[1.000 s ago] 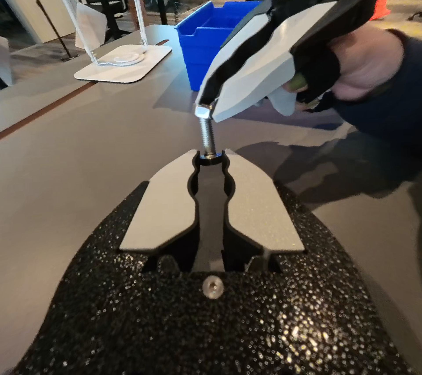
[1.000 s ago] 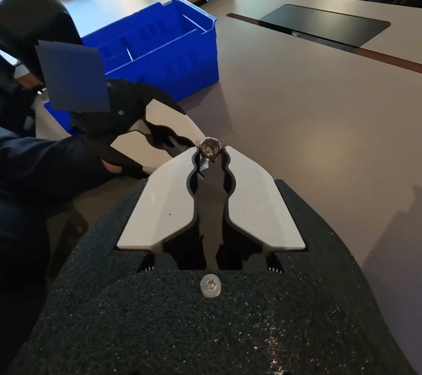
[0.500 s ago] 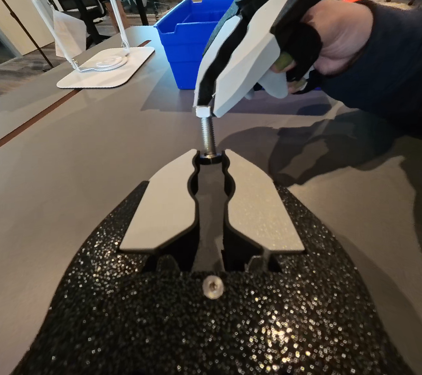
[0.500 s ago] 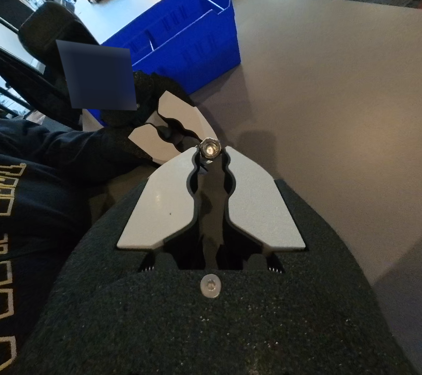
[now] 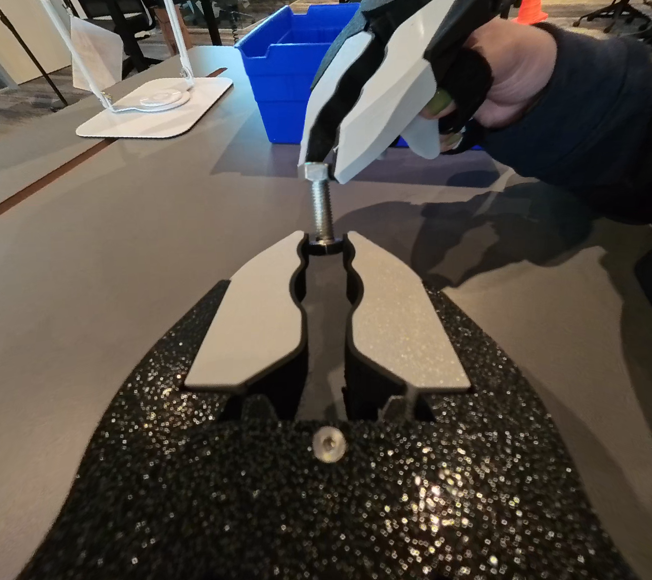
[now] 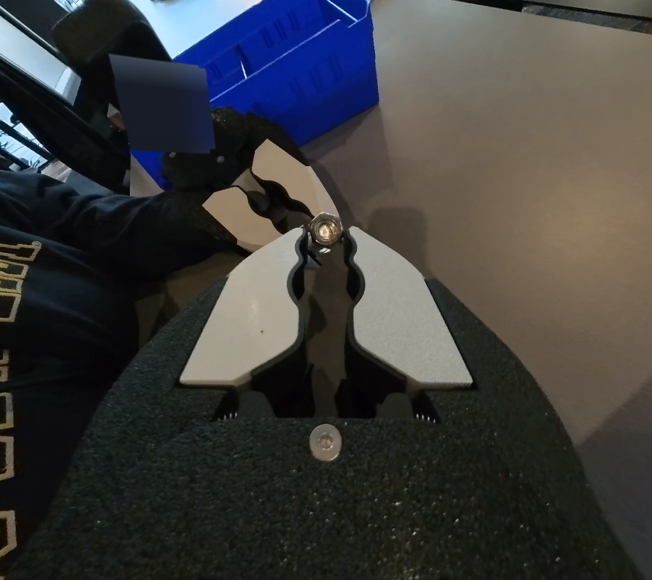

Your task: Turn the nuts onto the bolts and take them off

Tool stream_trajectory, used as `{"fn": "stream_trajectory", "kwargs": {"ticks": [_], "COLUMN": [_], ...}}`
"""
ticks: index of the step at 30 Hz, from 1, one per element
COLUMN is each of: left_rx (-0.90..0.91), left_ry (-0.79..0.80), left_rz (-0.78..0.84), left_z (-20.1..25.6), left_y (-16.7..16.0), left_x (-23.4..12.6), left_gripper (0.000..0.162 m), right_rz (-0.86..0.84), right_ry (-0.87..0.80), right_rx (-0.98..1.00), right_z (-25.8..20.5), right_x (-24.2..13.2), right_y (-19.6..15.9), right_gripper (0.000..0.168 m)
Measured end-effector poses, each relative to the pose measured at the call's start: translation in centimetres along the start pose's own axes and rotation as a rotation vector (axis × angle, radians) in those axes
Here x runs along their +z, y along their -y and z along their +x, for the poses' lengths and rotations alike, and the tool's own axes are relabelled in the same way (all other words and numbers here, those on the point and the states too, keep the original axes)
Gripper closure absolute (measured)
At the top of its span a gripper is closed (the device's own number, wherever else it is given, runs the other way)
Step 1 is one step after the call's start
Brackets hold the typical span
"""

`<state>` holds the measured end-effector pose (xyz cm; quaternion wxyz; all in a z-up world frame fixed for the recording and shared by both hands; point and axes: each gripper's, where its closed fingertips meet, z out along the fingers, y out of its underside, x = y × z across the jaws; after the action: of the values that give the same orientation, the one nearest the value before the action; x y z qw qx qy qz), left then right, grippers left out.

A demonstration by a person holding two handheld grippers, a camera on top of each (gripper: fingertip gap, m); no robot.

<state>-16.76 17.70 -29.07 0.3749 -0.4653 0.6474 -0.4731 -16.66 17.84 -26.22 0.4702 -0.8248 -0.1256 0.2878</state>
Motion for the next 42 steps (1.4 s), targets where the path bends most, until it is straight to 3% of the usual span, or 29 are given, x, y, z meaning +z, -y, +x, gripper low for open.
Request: {"fn": "stream_trajectory", "kwargs": {"ticks": [11,18,22,28,31,42], "left_rx": [-0.032,-0.134,-0.166,-0.229,-0.232,-0.256], "left_ry": [-0.014,-0.076,-0.206,-0.583,-0.694,-0.820], "left_rz": [0.034,0.174,0.258,0.352,0.342,0.323], "left_z": [-0.1,-0.4,1.1,5.1,6.6,8.3], "left_y": [0.3,2.0,3.3,4.9,5.1,5.1], "left_x": [-0.3,-1.3,-1.8,-3.5,-3.9,-4.2], "left_gripper": [0.145,0.145,0.144,0.145,0.145,0.145], "right_rz": [0.030,0.147,0.221,0.307,0.295,0.265], "right_ry": [0.011,0.012,0.071,0.419,0.505,0.558], "right_rx": [-0.043,-0.159,-0.267,-0.347,-0.362,-0.420], "right_z": [-0.5,-1.3,-2.7,-7.5,-8.7,-10.1], "right_x": [0.0,-0.7,-1.3,-2.5,-2.5,-2.1], "right_y": [0.5,2.3,3.2,3.0,2.4,1.5], "right_gripper": [0.141,0.138,0.137,0.131,0.134,0.148]}}
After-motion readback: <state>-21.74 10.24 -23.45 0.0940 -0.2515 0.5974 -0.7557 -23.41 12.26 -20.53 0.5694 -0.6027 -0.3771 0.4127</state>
